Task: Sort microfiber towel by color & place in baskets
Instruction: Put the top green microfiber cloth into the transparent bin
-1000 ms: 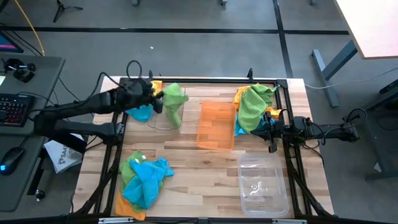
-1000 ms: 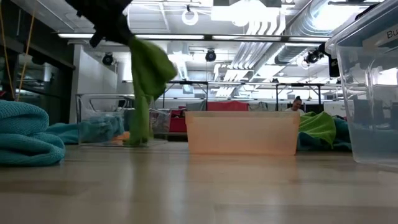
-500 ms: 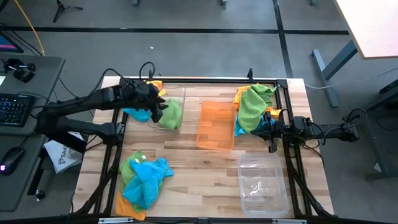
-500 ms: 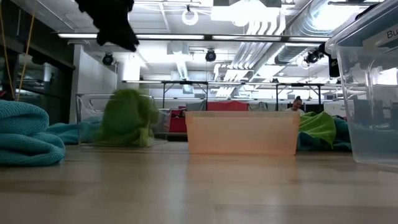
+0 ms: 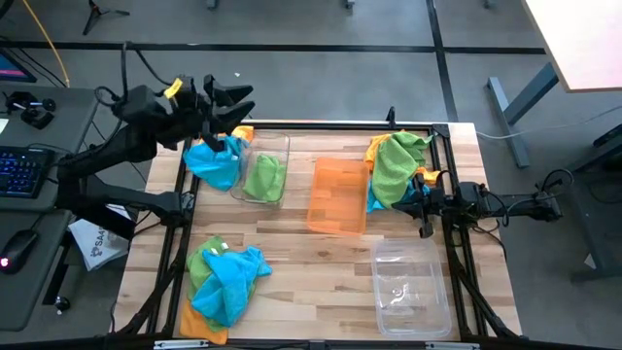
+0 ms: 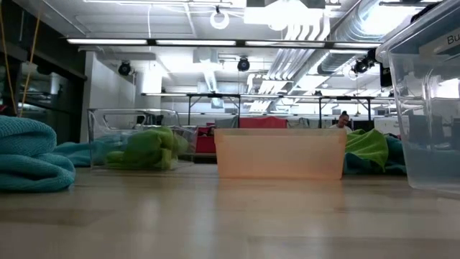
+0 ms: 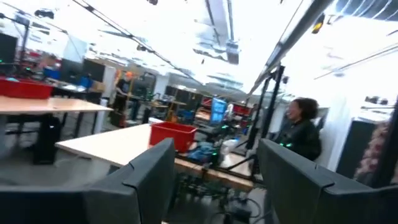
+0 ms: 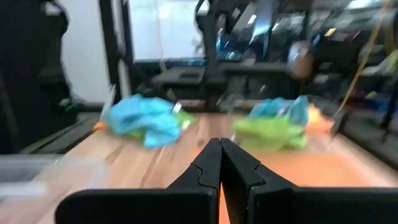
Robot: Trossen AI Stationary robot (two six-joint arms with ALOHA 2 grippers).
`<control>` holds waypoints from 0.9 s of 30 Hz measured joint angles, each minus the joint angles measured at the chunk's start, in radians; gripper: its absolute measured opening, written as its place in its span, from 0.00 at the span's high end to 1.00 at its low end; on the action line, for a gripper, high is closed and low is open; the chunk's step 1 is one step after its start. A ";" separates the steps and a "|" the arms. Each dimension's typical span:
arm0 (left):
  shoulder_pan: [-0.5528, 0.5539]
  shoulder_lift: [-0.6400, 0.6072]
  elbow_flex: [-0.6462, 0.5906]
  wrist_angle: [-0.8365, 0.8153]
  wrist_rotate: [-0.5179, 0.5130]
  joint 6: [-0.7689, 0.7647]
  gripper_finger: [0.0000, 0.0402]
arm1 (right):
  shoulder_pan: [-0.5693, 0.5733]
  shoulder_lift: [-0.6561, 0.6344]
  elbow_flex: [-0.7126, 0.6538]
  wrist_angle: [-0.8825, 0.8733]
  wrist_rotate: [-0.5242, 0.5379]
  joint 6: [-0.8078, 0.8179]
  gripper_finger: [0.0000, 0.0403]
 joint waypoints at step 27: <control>0.112 -0.124 -0.064 -0.426 -0.045 0.116 0.46 | -0.215 0.716 0.794 -1.207 0.310 1.189 0.76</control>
